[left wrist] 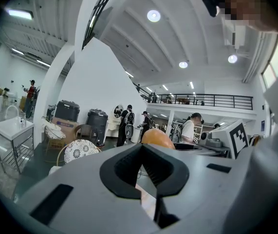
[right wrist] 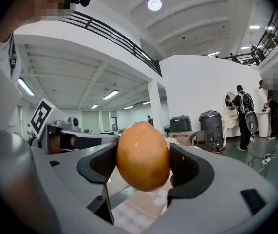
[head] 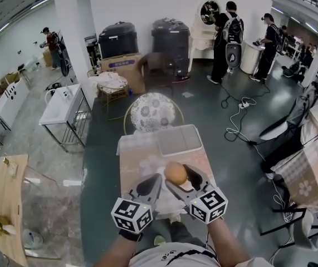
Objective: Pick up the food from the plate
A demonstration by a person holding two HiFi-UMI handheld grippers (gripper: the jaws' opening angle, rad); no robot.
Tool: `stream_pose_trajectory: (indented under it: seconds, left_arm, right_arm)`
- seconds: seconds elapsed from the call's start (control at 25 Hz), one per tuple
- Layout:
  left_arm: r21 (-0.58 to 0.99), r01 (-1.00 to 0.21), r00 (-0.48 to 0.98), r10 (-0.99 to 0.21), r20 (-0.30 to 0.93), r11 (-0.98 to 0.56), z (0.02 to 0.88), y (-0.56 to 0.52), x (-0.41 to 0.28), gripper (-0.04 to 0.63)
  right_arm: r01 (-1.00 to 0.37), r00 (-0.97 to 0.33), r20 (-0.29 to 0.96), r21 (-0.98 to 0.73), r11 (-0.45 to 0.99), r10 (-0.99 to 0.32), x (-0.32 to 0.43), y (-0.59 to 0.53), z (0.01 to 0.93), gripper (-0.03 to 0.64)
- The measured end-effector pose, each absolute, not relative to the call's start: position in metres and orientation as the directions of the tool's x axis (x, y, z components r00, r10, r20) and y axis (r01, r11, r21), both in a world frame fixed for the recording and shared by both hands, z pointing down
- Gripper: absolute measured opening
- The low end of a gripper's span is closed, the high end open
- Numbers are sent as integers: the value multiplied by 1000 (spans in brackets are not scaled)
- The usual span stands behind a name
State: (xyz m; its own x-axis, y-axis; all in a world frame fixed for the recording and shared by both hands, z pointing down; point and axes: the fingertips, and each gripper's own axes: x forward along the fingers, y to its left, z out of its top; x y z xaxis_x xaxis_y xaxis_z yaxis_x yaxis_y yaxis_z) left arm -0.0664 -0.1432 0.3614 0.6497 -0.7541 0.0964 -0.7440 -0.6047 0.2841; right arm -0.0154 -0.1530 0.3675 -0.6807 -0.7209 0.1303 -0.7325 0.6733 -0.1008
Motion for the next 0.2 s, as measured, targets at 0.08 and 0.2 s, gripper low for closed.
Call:
stream_pose_trajectory:
  seconds: [0.08,0.2]
  left_arm:
    - [283,-745,649,-755,95,-604,362,-144,-66,5]
    - [284,-745,648,-755,97,-603,362,-146,-65,5]
  right_arm:
    - [-733,-680,129,-102,672,-722,-15,-154,368,319]
    - [-734,-679,128,-104,671,-723,-13,-156,369,319]
